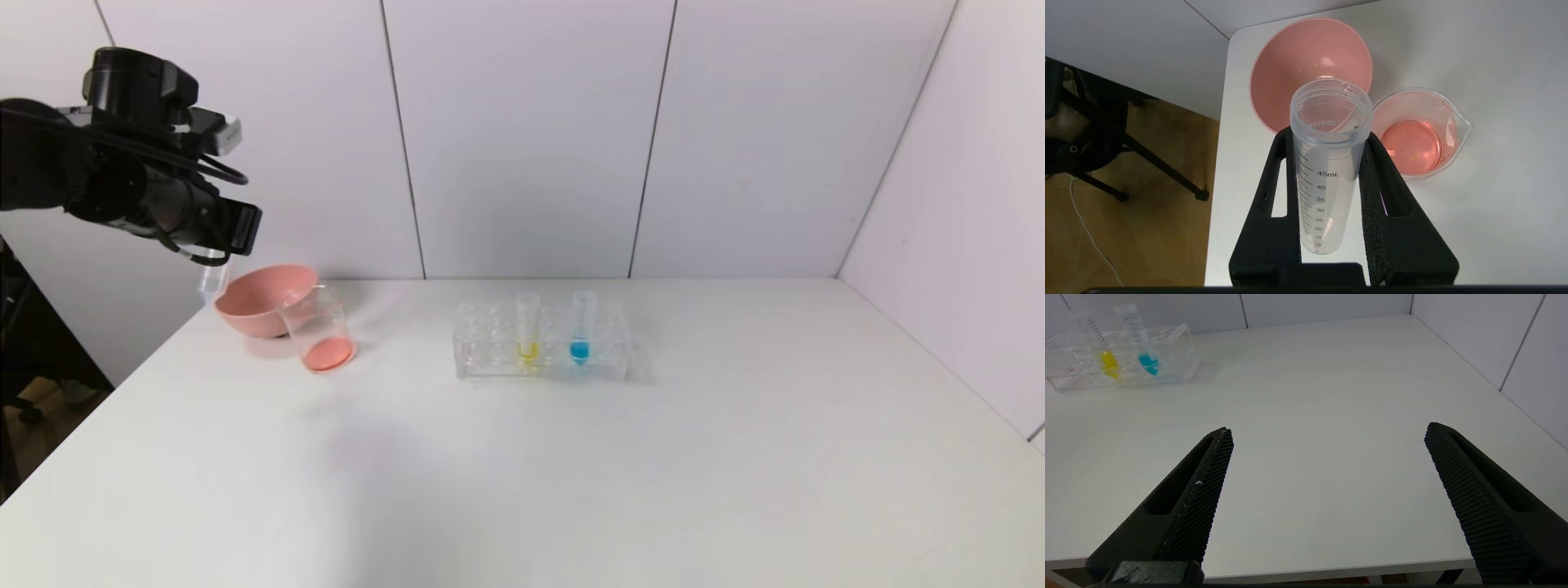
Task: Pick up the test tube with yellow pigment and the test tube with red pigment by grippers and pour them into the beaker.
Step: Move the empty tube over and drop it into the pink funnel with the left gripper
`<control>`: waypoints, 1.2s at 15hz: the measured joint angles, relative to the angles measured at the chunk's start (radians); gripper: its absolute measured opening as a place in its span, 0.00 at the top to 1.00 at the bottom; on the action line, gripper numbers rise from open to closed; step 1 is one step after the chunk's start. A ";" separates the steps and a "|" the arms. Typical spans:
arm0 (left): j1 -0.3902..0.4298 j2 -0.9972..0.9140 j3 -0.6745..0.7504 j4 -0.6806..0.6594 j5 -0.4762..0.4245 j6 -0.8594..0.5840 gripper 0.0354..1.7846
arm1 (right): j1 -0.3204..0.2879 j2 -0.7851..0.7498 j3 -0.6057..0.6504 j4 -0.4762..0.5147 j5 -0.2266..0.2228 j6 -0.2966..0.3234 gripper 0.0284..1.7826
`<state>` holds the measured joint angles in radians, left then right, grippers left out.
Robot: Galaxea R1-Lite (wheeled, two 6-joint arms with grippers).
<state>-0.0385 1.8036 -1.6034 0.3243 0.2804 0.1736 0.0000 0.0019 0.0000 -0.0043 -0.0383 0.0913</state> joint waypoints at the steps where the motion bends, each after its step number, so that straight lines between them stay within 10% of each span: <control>1: 0.009 -0.033 0.096 -0.112 0.005 -0.025 0.77 | 0.000 0.000 0.000 0.000 0.000 0.000 0.04; 10: 0.064 -0.007 0.613 -1.133 0.008 -0.115 0.77 | 0.000 0.000 0.000 0.000 0.000 0.000 0.04; 18: 0.067 0.370 0.329 -1.277 0.097 -0.118 0.77 | 0.000 0.000 0.000 0.000 0.000 0.000 0.04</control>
<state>0.0287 2.1734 -1.2749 -0.9530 0.3777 0.0557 0.0000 0.0017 0.0000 -0.0043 -0.0383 0.0917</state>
